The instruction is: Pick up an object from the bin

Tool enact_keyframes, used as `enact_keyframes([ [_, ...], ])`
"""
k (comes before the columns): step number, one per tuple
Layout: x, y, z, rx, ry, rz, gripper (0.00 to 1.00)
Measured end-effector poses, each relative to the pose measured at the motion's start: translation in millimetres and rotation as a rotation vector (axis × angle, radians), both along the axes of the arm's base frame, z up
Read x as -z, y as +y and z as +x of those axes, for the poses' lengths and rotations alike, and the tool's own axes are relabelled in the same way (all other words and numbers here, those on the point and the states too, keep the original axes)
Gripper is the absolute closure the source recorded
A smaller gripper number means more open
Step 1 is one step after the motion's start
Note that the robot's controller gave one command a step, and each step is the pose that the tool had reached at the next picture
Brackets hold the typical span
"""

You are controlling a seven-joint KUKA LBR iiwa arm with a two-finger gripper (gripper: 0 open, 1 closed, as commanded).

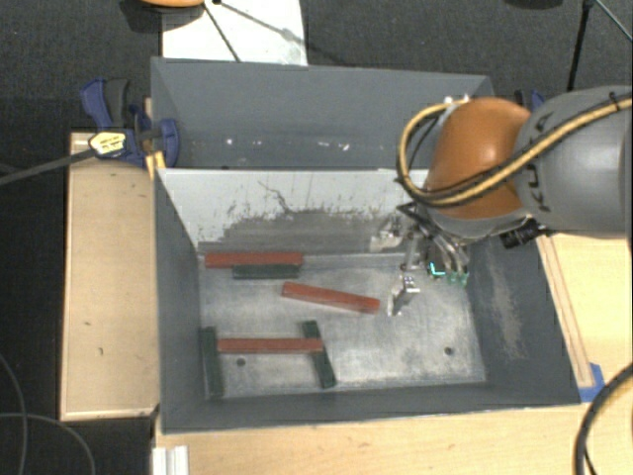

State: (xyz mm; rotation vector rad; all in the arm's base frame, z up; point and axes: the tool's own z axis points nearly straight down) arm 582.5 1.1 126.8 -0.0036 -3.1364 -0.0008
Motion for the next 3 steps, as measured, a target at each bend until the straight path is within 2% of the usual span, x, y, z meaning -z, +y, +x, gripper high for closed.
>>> enact_keyframes([
  [1, -4.3, 0.0, 2.1, 0.0, -0.008, 0.0, 0.0],
  [2, 51.1, 31.2, -5.3, -0.159, -0.016, 0.001, 1.0],
  [3, 51.1, 31.2, -5.3, -0.159, -0.016, 0.001, 1.0],
])
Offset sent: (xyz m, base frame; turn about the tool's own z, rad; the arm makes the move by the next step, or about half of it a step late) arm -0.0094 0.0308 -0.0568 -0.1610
